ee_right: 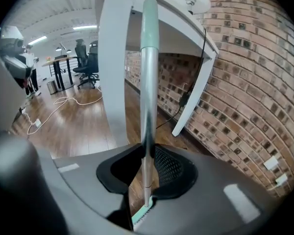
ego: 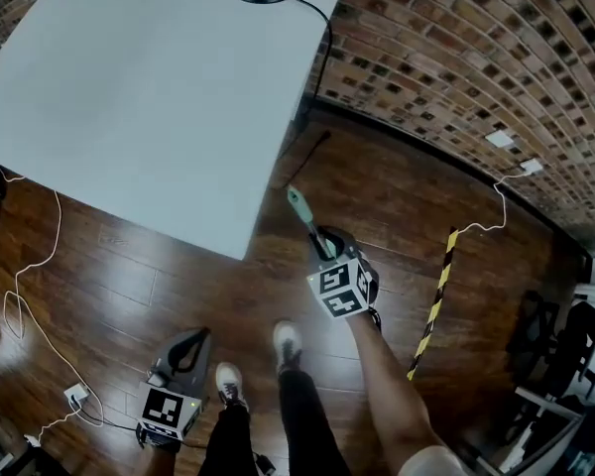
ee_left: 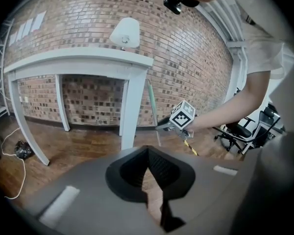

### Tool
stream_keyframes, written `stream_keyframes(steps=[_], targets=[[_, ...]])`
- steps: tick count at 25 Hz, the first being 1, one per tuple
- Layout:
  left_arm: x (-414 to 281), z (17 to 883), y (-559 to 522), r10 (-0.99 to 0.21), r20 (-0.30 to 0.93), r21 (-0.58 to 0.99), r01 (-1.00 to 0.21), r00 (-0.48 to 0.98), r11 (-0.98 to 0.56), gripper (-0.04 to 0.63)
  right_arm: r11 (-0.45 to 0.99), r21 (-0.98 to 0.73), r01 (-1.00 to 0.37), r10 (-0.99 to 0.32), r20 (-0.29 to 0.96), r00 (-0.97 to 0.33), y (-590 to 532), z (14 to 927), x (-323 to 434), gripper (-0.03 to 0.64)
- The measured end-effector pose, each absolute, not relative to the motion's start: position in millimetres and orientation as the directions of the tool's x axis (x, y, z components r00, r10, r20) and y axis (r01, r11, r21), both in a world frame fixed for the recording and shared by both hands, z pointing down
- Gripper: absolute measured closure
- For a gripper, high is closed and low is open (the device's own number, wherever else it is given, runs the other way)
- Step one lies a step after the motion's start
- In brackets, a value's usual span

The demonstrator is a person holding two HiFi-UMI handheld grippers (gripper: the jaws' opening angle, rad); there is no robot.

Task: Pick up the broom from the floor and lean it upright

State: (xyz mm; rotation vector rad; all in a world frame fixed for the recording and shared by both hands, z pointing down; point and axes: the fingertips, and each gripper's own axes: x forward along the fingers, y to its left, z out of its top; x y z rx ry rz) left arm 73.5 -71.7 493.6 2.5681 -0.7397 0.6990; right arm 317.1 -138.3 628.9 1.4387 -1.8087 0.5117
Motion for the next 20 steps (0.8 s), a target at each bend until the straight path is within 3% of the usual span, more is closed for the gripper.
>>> stream_keyframes(steps=[20], targets=[[114,534,-57,-0.325,0.601,0.260,-0.563,0.730,-0.785,0.595,0.349,0.097,-0.932,-0.705,0.682,-0.194,-232,609,314,0.517]])
